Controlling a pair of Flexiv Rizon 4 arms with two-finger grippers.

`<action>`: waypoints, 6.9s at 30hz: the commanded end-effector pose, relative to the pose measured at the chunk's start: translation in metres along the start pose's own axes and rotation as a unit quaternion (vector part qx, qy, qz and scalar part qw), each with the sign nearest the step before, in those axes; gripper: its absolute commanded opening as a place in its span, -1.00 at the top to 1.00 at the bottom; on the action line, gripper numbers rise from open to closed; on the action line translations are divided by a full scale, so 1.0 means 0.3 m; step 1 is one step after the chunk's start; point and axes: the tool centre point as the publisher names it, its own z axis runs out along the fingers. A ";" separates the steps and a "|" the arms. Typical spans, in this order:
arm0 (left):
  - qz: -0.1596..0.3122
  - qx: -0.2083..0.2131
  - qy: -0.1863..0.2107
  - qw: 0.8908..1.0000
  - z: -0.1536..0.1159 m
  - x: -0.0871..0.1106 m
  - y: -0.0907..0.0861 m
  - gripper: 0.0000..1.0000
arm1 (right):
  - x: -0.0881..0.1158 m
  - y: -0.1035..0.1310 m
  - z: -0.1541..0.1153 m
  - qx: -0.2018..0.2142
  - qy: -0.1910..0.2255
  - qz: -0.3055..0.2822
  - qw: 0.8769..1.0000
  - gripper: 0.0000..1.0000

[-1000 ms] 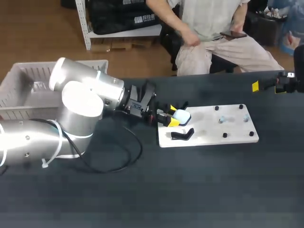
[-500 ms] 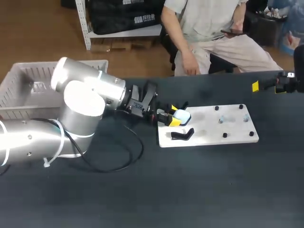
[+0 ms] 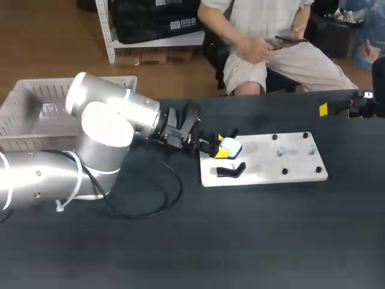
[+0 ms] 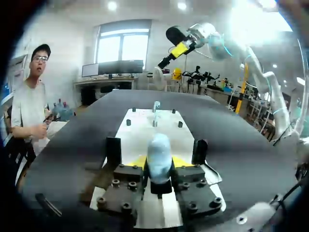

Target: Pick up each earbud case from the left stands, insert the matching earbuds, close the lid, and place the case in the box.

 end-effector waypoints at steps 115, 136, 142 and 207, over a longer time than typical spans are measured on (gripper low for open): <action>0.069 -0.027 -0.215 0.974 -0.039 -0.270 -0.221 1.00 | 0.244 0.534 0.131 -0.035 0.118 -0.114 0.986 -1.00; 0.070 -0.023 -0.214 0.974 -0.037 -0.269 -0.223 1.00 | 0.225 0.547 0.222 -0.038 0.142 -0.116 0.982 -1.00; 0.070 -0.023 -0.214 0.974 -0.037 -0.269 -0.223 1.00 | 0.219 0.534 0.235 -0.033 0.145 -0.113 0.982 -1.00; 0.070 -0.023 -0.214 0.974 -0.037 -0.269 -0.223 1.00 | 0.030 0.198 0.096 0.162 0.217 -0.135 0.953 -1.00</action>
